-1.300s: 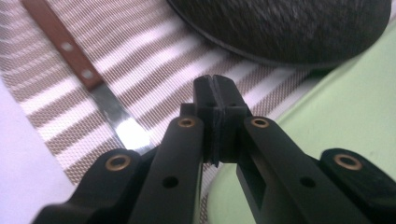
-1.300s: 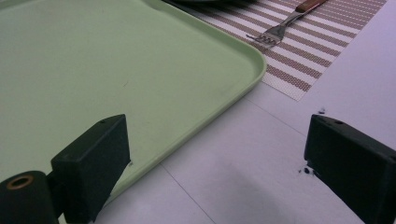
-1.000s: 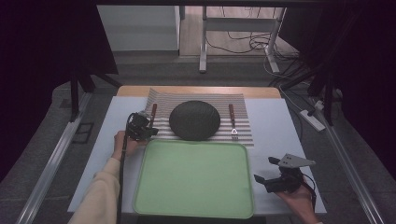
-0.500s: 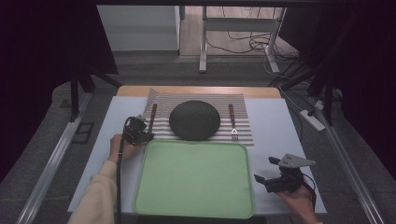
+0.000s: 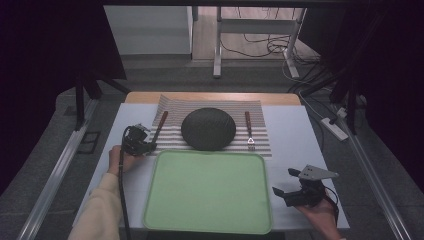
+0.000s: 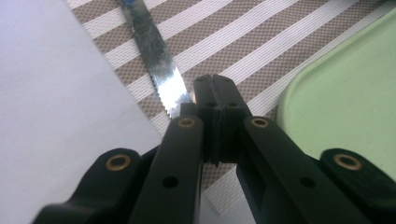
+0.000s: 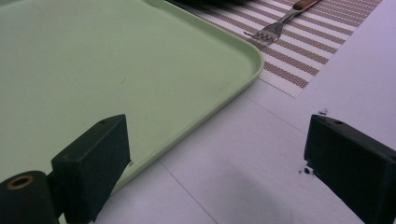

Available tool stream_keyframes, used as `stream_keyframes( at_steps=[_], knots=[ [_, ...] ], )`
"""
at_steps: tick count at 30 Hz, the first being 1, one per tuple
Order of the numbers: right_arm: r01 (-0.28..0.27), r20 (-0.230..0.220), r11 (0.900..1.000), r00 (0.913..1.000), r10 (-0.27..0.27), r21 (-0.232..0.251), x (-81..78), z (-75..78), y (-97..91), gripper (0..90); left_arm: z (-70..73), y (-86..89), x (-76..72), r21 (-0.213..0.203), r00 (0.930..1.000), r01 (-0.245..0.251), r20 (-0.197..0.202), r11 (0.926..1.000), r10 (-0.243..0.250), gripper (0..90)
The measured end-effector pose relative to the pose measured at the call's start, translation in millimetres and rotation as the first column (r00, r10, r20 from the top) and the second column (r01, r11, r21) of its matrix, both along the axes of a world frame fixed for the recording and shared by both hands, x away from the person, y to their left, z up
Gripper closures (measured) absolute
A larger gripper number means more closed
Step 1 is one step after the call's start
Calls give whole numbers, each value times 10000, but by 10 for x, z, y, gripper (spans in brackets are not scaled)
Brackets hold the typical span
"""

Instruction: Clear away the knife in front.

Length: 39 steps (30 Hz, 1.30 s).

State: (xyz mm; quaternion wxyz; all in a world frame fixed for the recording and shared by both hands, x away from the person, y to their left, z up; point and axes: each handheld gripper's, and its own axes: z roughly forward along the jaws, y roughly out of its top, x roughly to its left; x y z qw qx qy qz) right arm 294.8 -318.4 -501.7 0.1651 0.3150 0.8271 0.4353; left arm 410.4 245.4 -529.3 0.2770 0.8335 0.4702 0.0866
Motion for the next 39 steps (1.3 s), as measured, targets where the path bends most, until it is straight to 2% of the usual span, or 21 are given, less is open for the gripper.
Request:
stream_keyframes(
  at_steps=[15,26,30,33,36,38,39],
  knots=[
    [10,-26,10000,10000,-10,7,3,-5,2,71,-10,193,-40,28,9994,-349,20,9994,349,886],
    [6,-39,10000,10000,-6,14,6,-9,5,71,-6,225,-45,156,9990,-444,50,9989,443,886],
    [36,-19,10000,10000,-36,62,6,-6,4,71,37,231,-48,18,9978,-564,360,9984,563,886],
    [38,-28,9999,10000,-38,149,7,0,1,72,124,217,-17,-297,9946,-742,708,9968,761,886],
    [39,-10,9997,10000,-38,223,3,0,4,72,173,190,14,-250,9928,-738,923,9970,759,886],
    [21,30,9997,10000,-22,238,-7,1,11,72,251,150,124,-126,9906,-720,1160,9973,729,886],
    [21,30,9997,10000,-22,238,-7,1,11,72,251,150,124,-126,9906,-720,1160,9973,729,886]
  ],
)
